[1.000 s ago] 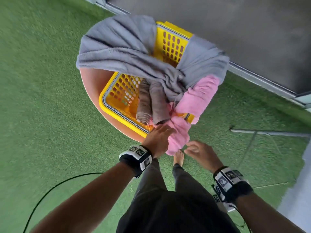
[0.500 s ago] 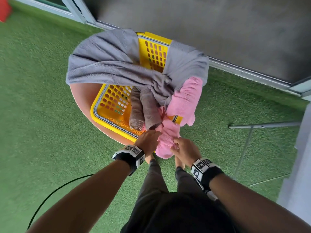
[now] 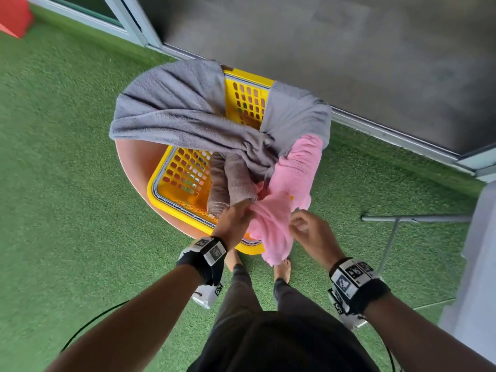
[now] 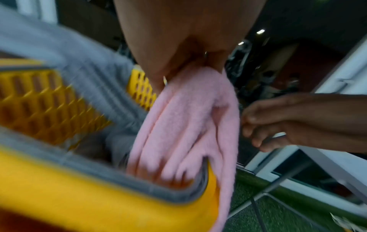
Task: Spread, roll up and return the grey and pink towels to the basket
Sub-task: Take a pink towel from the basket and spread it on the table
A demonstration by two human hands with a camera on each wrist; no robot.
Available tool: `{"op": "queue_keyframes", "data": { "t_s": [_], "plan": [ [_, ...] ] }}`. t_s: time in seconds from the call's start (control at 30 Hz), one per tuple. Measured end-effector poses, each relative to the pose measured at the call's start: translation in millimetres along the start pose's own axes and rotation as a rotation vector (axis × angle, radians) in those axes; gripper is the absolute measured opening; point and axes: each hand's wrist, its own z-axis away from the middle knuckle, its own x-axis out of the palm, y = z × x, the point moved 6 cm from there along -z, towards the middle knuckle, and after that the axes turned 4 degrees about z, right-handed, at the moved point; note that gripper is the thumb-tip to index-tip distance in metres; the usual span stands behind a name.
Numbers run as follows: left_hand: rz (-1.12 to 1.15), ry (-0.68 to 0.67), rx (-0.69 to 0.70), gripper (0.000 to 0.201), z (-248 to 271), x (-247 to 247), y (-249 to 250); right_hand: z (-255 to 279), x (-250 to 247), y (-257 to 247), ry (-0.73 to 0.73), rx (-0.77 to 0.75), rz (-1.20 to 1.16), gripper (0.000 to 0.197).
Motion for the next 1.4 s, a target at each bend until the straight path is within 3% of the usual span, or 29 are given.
{"op": "queue_keyframes", "data": {
  "t_s": [0.1,0.23,0.37,0.47,0.57,0.67,0.77,0.83,0.93,1.0,1.17,1.27,1.33,1.4],
  "plan": [
    [-0.029,-0.056,0.013,0.014,-3,-8,34,-5,-9,0,0.048,0.011,0.011,0.036],
    [-0.008,-0.066,-0.003,0.024,-12,-9,76,4,5,-22,-0.041,-0.119,-0.047,0.042],
    [0.078,-0.080,0.034,0.032,-17,-11,107,7,-4,-30,0.109,-0.104,-0.124,0.041],
    [0.142,0.123,0.066,0.025,-23,-32,109,12,-28,-30,0.202,-0.100,-0.276,0.033],
    [-0.026,0.302,0.116,0.042,-26,-44,95,13,-57,-31,0.230,-0.076,-0.382,0.029],
    [0.033,0.204,0.186,0.031,-12,-18,93,5,-83,-46,0.195,-0.103,-0.405,0.033],
    [0.178,0.095,0.070,0.046,11,13,89,-6,-104,-69,0.177,-0.157,-0.369,0.026],
    [0.175,0.107,0.040,0.051,18,25,84,-11,-114,-83,0.161,-0.186,-0.347,0.020],
    [0.142,0.244,0.072,0.041,18,20,90,-9,-120,-107,0.139,-0.242,-0.279,0.036],
    [0.141,0.365,0.084,0.024,15,5,97,-9,-127,-117,0.134,-0.269,-0.234,0.034],
    [0.225,0.419,0.087,0.015,36,-26,109,-35,-166,-83,0.367,-0.096,0.012,0.021],
    [0.277,0.322,0.195,0.021,51,-42,130,-26,-154,-72,0.288,-0.077,0.072,0.034],
    [0.239,0.307,0.245,0.024,55,-53,147,-5,-131,-85,0.209,-0.109,-0.012,0.025],
    [0.179,0.336,0.268,0.029,57,-66,166,19,-106,-99,0.181,-0.123,-0.152,0.037]
  ]
}}
